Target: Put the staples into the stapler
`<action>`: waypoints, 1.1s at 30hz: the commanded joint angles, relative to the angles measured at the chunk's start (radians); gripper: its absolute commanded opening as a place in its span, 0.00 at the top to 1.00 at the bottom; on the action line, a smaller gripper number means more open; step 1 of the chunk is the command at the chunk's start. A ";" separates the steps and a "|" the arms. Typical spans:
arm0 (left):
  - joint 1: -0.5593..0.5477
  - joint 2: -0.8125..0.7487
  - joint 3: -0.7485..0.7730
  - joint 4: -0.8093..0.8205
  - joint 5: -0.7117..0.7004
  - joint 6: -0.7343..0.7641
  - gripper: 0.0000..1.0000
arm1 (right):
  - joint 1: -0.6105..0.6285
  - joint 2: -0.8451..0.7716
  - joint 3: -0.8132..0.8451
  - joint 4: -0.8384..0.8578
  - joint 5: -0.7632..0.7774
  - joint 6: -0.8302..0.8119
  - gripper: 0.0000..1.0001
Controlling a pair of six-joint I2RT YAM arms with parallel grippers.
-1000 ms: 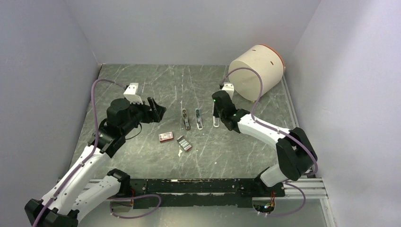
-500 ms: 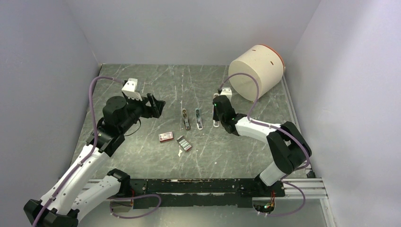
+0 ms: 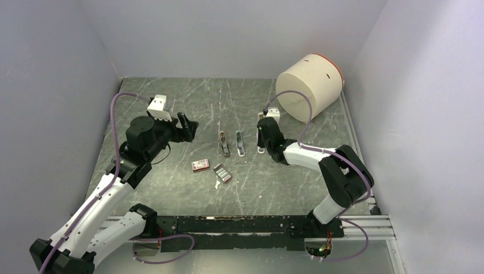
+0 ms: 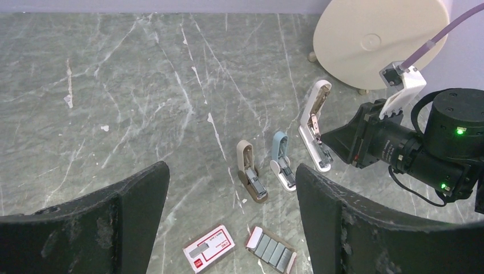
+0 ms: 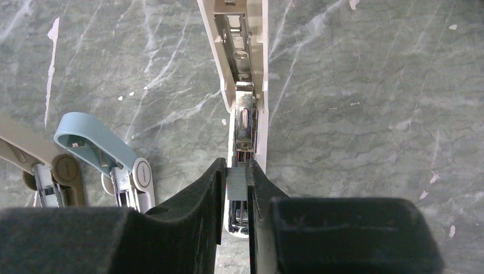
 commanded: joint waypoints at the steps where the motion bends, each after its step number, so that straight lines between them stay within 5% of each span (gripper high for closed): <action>1: 0.004 -0.003 -0.002 -0.006 -0.043 0.004 0.14 | -0.007 0.012 -0.018 0.048 0.013 0.003 0.80; 33: 0.005 -0.015 -0.013 -0.016 -0.059 -0.006 0.14 | -0.008 -0.058 -0.031 0.037 -0.004 -0.007 0.80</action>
